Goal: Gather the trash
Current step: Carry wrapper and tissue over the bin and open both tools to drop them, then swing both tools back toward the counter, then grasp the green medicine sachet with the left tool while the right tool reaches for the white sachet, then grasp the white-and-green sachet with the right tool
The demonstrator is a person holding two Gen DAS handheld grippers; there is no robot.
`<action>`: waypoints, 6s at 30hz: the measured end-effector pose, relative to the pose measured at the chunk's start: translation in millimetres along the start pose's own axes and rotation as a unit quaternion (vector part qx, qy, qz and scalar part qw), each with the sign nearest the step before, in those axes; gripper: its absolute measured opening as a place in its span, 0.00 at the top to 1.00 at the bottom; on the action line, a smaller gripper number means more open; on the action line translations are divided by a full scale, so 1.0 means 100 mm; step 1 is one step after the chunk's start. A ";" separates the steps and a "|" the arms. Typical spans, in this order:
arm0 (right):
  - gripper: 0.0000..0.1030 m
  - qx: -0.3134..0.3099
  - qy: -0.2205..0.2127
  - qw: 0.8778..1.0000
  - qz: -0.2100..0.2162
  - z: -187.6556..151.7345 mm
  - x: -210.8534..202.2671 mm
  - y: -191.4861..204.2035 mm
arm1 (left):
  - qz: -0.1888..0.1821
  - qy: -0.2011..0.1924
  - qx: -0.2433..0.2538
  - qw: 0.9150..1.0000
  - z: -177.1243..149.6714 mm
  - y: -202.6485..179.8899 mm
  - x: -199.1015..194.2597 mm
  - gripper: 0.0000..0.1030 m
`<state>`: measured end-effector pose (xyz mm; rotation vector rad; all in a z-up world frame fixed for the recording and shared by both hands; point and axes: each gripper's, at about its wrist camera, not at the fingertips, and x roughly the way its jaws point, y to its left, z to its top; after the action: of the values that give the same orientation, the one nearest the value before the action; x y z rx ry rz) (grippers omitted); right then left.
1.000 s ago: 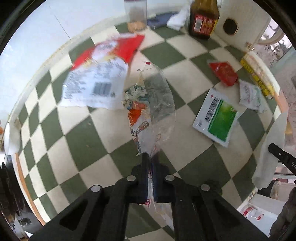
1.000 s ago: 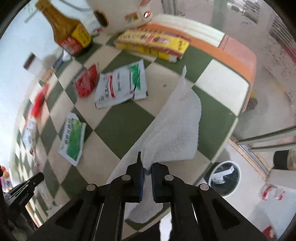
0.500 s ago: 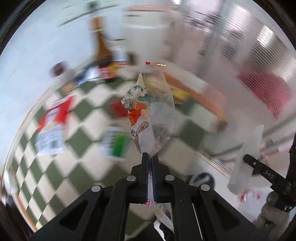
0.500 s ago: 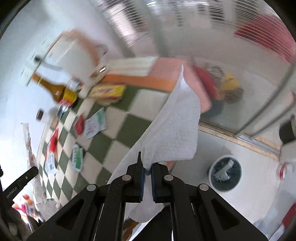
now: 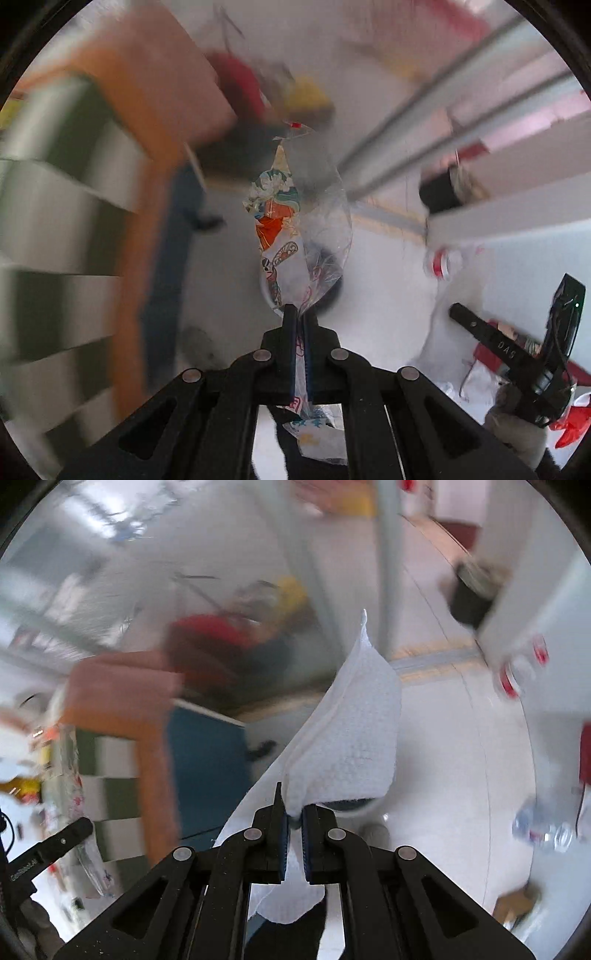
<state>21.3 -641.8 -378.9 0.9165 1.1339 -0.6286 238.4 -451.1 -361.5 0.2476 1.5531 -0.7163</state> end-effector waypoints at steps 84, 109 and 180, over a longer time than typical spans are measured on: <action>0.00 -0.114 -0.030 0.993 -0.012 -0.30 -1.74 0.17 | 0.158 -0.146 0.003 0.977 -0.60 -0.70 -1.62 0.02; 0.00 -0.396 0.094 0.912 0.041 -0.92 0.44 5.10 | 0.148 -0.075 -0.291 0.942 -0.66 3.77 -1.60 0.35; 0.74 -0.490 0.055 0.869 0.041 -2.02 1.34 6.56 | 0.258 -0.154 -0.354 0.886 -0.90 4.60 -2.23 1.00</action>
<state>501.7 -134.6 -344.9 0.1088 1.2952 0.1182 451.2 15.9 -285.6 -0.0127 1.2627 0.2438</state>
